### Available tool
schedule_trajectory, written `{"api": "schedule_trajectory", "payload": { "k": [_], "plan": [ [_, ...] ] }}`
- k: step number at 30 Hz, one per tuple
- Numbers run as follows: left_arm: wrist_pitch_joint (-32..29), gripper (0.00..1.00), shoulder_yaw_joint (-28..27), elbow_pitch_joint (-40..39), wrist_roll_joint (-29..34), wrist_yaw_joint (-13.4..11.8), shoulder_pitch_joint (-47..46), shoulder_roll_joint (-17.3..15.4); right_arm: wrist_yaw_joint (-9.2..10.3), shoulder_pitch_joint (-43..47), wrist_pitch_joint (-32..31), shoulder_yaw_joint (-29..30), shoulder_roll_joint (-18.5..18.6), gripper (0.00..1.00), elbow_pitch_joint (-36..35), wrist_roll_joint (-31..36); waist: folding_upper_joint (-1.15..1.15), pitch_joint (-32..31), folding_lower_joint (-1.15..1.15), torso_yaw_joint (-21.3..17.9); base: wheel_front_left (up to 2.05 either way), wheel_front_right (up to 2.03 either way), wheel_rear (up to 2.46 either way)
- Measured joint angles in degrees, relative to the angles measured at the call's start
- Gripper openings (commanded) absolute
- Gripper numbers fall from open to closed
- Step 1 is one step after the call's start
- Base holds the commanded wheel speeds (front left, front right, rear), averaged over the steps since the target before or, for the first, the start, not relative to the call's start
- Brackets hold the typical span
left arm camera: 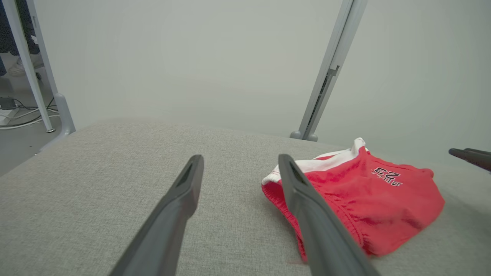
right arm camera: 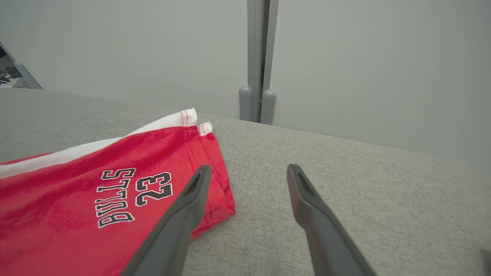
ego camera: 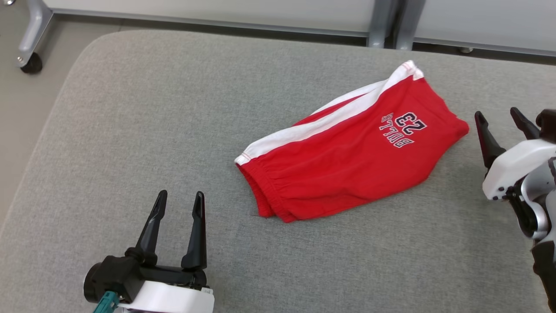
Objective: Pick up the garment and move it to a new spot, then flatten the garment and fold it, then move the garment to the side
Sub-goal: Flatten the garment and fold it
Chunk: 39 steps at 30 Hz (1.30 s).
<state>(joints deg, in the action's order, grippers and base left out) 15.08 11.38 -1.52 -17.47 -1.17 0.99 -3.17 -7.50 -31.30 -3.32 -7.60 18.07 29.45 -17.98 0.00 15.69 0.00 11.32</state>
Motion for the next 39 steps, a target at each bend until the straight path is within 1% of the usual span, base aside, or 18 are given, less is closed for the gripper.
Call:
{"api": "schedule_trajectory", "payload": {
  "k": [3, 5, 9, 16, 19, 31, 34, 38, 39],
  "plan": [
    [0.0, 1.0, 0.4, -0.3, 0.4, 1.0, 0.3, 0.2, 0.0, -2.1, -3.0, -0.6, 0.4, 1.0, 0.8, -0.6, 0.0, 1.0, 0.0, 0.9, 0.0, 0.0, 0.0],
    [0.0, 1.0, 1.3, -0.4, -0.3, 1.1, 0.3, 0.3, 0.0, -3.8, -4.8, -1.5, 1.0, 1.0, 1.3, -0.5, 0.0, 1.9, 0.0, 1.8, 0.0, 0.0, 0.0],
    [0.0, 1.0, 3.4, -0.4, -2.6, 0.2, -0.5, 0.3, 0.0, -7.7, -7.4, -2.8, 1.9, 1.0, 3.6, 1.5, 0.0, 3.8, 0.0, 3.5, 0.0, 0.0, 0.0],
    [0.0, 1.0, 5.1, 0.1, -4.4, -0.7, -1.5, 0.3, 0.0, -12.1, -11.1, -1.7, 2.4, 1.0, 10.2, 7.3, 0.0, 6.0, 0.0, 7.0, 0.0, 0.0, 0.0],
    [0.0, 1.0, 5.2, 0.2, -4.4, -0.7, -1.5, 0.3, 0.0, -12.8, -11.9, -1.5, 1.9, 1.0, 12.1, 7.5, 0.0, 6.3, 0.0, 7.9, 0.0, 0.0, 0.0],
    [0.0, 1.0, 5.9, 0.3, -4.9, -1.0, -1.7, 0.3, -0.01, -14.0, -15.8, -2.0, 2.8, 1.0, 15.6, 8.4, 0.0, 6.1, 0.0, 8.1, 0.0, 0.0, 0.0],
    [0.0, 1.0, 6.4, 0.3, -5.3, -1.0, -1.7, 0.3, 0.0, -14.0, -16.8, -2.9, 2.9, 1.0, 15.3, 7.6, 0.0, 6.2, 0.0, 8.3, 0.0, 0.0, 0.0],
    [0.0, 1.0, 6.6, 0.5, -5.4, -1.1, -1.7, 0.3, 0.0, -13.9, -18.7, -5.8, 2.6, 1.0, 14.3, 4.4, 0.0, 6.2, 0.0, 8.5, 0.0, 0.0, 0.0],
    [0.0, 1.0, 6.7, 0.5, -5.5, -1.2, -1.7, 0.3, 0.11, -13.8, -19.3, -6.7, 2.6, 0.49, 14.0, 3.4, 0.0, 6.1, 0.0, 8.5, 0.0, 0.0, 0.0]
  ]
}}
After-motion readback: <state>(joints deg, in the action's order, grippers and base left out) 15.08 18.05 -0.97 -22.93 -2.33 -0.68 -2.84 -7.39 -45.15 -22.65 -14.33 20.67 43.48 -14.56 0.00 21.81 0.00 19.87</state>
